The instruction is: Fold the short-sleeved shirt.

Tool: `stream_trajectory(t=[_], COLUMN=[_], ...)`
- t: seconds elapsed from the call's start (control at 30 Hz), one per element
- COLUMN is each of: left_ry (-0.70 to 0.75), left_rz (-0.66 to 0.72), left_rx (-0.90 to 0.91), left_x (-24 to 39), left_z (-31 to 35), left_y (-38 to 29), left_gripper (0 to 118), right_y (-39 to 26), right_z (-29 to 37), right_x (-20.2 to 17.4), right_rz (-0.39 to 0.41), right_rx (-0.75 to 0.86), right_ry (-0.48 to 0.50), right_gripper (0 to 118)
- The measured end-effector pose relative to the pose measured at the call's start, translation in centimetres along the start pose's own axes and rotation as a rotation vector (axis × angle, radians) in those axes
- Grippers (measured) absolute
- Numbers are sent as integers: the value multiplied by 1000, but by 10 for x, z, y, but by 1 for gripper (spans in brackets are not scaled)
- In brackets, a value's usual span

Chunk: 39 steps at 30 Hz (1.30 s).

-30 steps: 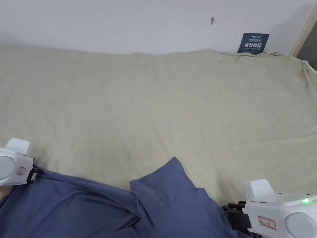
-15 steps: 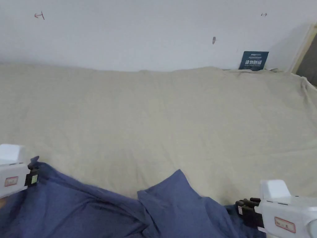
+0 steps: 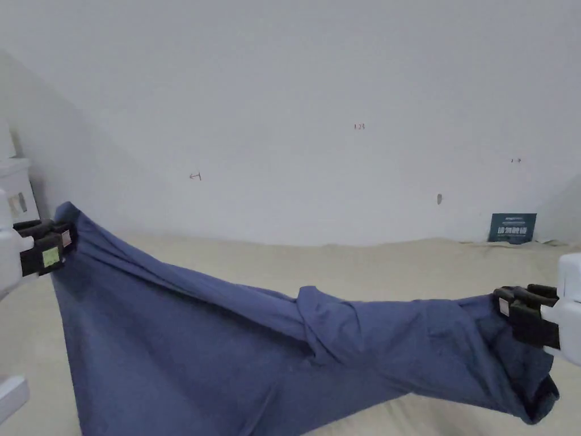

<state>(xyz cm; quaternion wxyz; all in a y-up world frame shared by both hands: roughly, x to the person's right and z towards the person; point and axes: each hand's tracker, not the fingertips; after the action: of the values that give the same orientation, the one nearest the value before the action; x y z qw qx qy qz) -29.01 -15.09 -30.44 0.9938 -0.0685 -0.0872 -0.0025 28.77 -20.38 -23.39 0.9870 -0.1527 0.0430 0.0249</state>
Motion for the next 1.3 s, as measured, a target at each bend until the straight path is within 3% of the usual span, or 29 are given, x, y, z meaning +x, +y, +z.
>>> stream_trajectory(t=[0.23, 0.4, 0.77, 1.17, 1.3], left_ry=[-14, -17, -30, 69, 92], left_rz=[101, 100, 81, 149, 162], left_rx=[45, 56, 32, -82, -77], left_x=[-7, 1, 11, -2, -9], left_z=[21, 10, -17, -147, -185], left_y=[30, 53, 53, 61, 77], left_gripper=[3, 3, 3, 3, 3], right_y=[56, 96, 105, 126, 150], right_z=[12, 6, -16, -148, -195], right_x=[-9, -12, 3, -3, -4], right_rz=[1, 59, 21, 49, 18], right_rx=[45, 60, 40, -47, -45], right_ry=[-12, -54, -72, -94, -113], right_gripper=[3, 3, 3, 3, 3])
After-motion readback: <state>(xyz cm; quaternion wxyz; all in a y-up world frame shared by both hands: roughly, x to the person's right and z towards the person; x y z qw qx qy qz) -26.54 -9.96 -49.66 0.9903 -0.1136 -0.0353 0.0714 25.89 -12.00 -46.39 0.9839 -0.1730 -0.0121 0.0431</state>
